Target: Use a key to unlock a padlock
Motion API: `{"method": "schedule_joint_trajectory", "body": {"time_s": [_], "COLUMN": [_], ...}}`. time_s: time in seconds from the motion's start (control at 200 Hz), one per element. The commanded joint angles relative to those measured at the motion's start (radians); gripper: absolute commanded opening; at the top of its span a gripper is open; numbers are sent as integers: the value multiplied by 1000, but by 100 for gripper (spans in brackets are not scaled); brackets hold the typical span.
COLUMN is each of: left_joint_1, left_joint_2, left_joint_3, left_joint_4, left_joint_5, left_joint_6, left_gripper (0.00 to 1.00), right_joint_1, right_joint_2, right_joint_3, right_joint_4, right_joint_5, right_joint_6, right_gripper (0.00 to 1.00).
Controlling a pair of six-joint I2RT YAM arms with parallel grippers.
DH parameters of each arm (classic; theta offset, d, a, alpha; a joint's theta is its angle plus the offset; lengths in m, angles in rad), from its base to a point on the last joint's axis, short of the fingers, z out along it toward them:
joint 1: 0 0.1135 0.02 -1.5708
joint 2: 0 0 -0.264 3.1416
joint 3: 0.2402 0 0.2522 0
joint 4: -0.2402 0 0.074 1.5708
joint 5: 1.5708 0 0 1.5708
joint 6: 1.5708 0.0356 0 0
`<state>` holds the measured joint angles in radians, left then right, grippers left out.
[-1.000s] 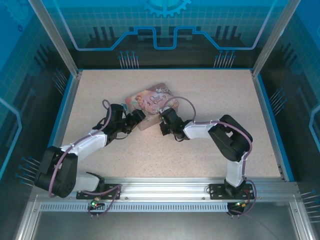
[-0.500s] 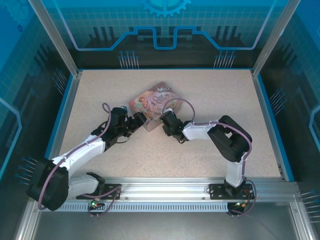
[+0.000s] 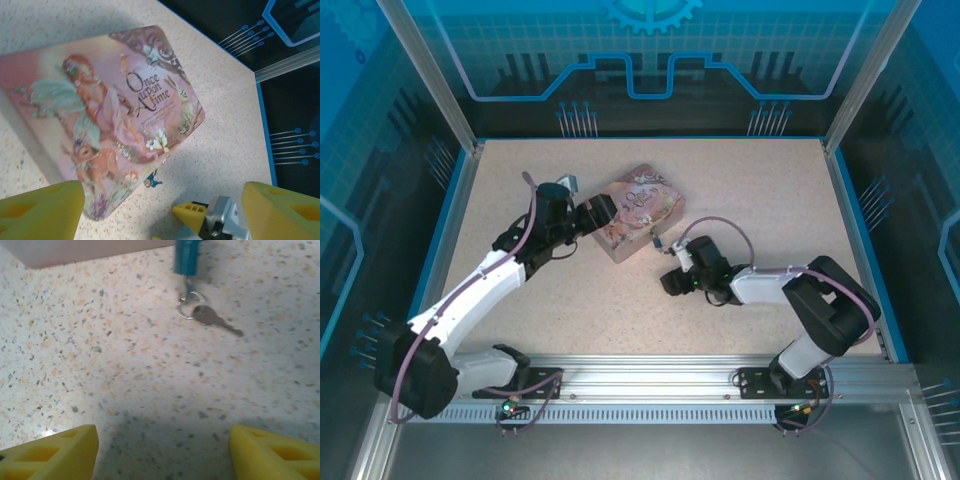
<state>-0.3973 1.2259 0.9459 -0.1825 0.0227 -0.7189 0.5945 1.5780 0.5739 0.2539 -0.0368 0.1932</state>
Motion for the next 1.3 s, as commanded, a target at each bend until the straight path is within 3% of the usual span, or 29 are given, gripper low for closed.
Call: {"method": "schedule_joint_trajectory", "body": {"time_s": [0.0, 0.115, 0.33, 0.555, 0.86, 1.066, 1.296], "left_joint_1": [4, 6, 22, 70, 67, 48, 42], "left_joint_2": [65, 120, 177, 236, 399, 463, 466], "left_joint_3": [64, 94, 102, 99, 159, 172, 138], "left_joint_4": [-21, 4, 58, 103, 172, 202, 206], "left_joint_5": [22, 44, 80, 141, 262, 286, 271], "left_joint_6": [107, 123, 106, 86, 79, 64, 49], "left_gripper": [82, 81, 81, 81, 78, 77, 77], "right_joint_1": [-101, -198, -227, -200, -178, -161, -157], "right_joint_2": [11, 100, 245, 319, 357, 374, 372], "right_joint_3": [3, 58, 136, 186, 221, 246, 238], "right_joint_4": [87, 148, 260, 280, 284, 278, 279], "right_joint_5": [-334, -490, -541, -512, -491, -475, -430], "right_joint_6": [-30, 7, 97, 146, 176, 185, 191], "right_gripper": [66, 56, 48, 40, 31, 26, 15]}}
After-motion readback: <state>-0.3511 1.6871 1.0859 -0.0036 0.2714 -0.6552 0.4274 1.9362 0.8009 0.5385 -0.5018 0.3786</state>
